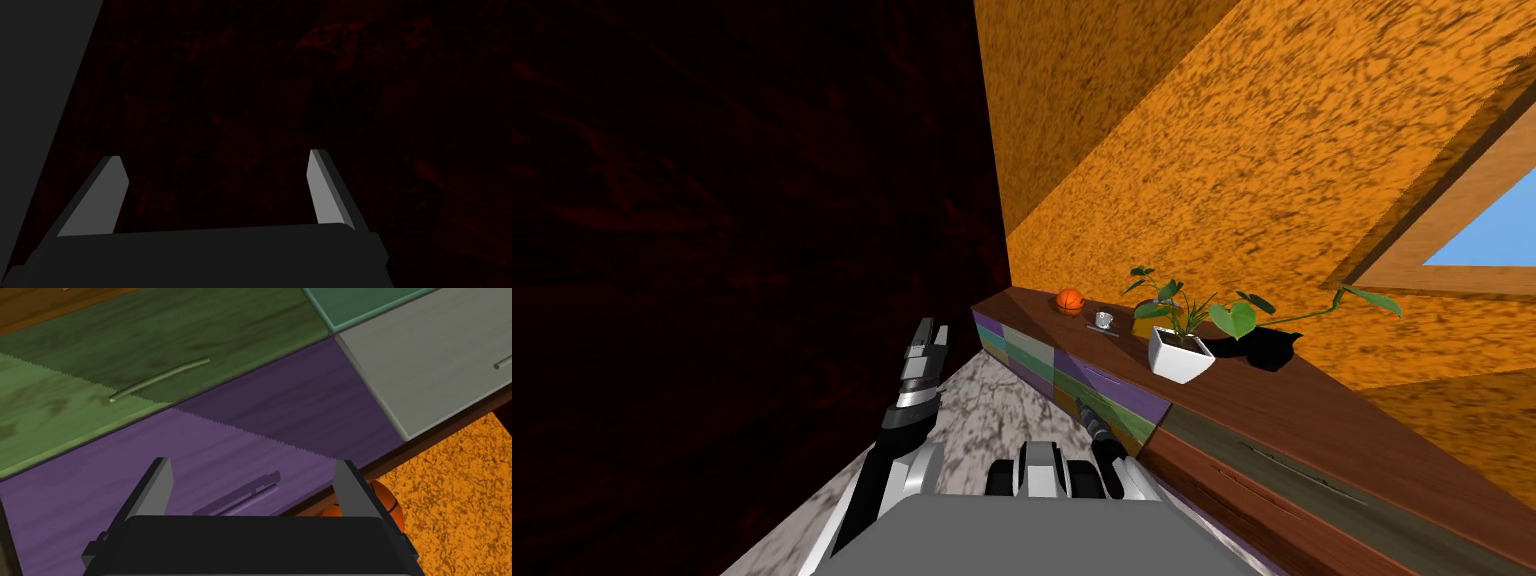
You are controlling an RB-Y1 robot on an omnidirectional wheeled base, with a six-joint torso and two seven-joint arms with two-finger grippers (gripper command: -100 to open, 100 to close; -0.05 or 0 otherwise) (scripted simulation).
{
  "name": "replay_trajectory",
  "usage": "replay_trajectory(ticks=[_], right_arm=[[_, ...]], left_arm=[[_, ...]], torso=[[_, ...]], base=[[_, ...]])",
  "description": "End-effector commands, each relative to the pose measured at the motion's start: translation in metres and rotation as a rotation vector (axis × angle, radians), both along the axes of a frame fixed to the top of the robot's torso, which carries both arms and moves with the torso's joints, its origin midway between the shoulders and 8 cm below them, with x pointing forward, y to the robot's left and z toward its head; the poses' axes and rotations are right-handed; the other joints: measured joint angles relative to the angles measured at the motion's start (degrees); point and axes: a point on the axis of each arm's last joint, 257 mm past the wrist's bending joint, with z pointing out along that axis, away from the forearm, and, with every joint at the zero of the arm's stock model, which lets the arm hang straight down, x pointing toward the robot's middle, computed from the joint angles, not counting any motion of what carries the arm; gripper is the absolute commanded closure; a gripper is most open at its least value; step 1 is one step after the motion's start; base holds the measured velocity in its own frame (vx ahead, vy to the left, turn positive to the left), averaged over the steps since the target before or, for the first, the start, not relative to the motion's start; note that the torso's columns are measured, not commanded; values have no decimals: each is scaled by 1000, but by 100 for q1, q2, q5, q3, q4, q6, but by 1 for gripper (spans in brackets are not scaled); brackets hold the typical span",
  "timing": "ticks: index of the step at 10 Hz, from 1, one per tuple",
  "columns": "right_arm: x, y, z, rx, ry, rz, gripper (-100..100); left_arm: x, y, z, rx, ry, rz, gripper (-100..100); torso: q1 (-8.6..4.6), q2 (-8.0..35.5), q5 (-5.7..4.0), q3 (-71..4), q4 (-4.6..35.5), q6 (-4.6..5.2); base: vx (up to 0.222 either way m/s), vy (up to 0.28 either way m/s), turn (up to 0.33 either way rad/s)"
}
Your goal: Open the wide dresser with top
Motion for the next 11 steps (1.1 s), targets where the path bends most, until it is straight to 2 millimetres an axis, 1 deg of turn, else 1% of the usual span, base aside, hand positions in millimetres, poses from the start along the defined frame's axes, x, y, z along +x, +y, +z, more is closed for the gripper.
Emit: replay_trajectory(ticks=[1, 2, 3, 4, 5, 6, 7, 8, 9, 11], right_arm=[[-10, -11, -20, -63, 58, -6, -100], [-19, -16, -32, -141, 104, 12, -100], [-25, -21, -39, -157, 126, 7, -100], [-30, -23, -48, -230, 155, 39, -100], [-40, -32, -56, -254, 188, 21, -100], [-42, -35, -61, -326, 207, 55, -100], [-53, -45, -69, -352, 243, 40, -100], [-54, -46, -69, -355, 247, 36, -100], [-64, -55, -79, -445, 287, 68, -100], [-67, -61, -79, -457, 299, 51, -100]], left_arm=[[0, 0, 0, 0, 0, 0, 0], [0, 0, 0, 0, 0, 0, 0], [0, 0, 0, 0, 0, 0, 0], [0, 0, 0, 0, 0, 0, 0], [0, 0, 0, 0, 0, 0, 0], [0, 0, 0, 0, 0, 0, 0], [0, 0, 0, 0, 0, 0, 0], [0, 0, 0, 0, 0, 0, 0], [0, 0, 0, 0, 0, 0, 0], [0, 0, 0, 0, 0, 0, 0]], torso=[[-4, 4, 0, 2, 1, 1], [-10, 12, -2, 7, 3, 3], [-4, 7, -1, 5, 2, -1], [-5, 6, 0, 3, 1, 2], [-2, 2, 0, 1, 1, -1], [-6, 5, -1, 2, 1, 2], [-6, 3, -1, 2, 1, 0], [-7, 6, -1, 3, 1, 2], [-9, 13, -2, 7, 3, 2], [-4, 6, 0, 3, 2, 2]], base=[[20, 9, -1], [34, 21, 105], [36, 21, 60], [45, 28, 112], [40, 20, 64], [48, 21, 90], [44, 17, 66], [22, 7, 7], [28, 16, 127], [26, 12, 20]])
